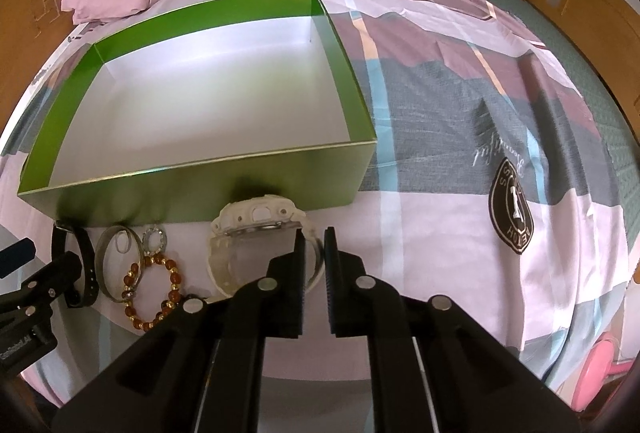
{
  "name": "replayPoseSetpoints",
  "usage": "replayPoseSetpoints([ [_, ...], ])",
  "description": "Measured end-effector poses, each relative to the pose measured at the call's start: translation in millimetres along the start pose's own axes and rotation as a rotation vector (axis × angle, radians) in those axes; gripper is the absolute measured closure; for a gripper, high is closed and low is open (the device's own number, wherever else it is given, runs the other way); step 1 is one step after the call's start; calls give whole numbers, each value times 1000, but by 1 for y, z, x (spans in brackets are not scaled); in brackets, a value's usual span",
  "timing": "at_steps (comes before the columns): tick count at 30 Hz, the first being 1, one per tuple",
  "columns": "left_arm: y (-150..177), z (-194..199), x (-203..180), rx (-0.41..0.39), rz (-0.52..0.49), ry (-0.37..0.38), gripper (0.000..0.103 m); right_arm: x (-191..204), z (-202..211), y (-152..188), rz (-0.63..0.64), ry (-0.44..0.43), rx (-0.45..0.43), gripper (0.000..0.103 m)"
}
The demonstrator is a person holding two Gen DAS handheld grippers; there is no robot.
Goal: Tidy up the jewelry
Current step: 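Lower the right tool onto the white watch and close on it, then close the left tool on the black-strap watch while the right tool holds the white watch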
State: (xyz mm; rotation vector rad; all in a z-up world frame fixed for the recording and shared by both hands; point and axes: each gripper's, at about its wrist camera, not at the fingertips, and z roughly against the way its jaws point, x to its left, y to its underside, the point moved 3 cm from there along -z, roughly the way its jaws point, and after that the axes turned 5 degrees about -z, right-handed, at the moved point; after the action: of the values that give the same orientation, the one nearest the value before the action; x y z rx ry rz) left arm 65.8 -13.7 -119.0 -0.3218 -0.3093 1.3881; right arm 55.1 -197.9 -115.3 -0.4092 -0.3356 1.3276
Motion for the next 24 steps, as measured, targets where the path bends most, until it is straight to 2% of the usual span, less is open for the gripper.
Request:
replayPoseSetpoints([
  [8,2,-2,-1,5,-9,-7,17,2,3,0,-1,-3,-11,93],
  [13,3,-5,-7,8,-34,-16,17,2,6,-1,5,2,-18,93],
  [14,3,-7,-8,8,-44,-25,19,1,7,-2,4,5,-21,93],
  [19,6,-18,-15,40,-67,-34,48,-3,10,-2,-1,-5,-16,93],
  [21,6,-23,-16,56,-65,-36,69,-3,13,-1,6,-10,-16,93],
  [24,7,-28,-16,65,-48,-30,86,-6,16,0,9,-14,-18,93],
])
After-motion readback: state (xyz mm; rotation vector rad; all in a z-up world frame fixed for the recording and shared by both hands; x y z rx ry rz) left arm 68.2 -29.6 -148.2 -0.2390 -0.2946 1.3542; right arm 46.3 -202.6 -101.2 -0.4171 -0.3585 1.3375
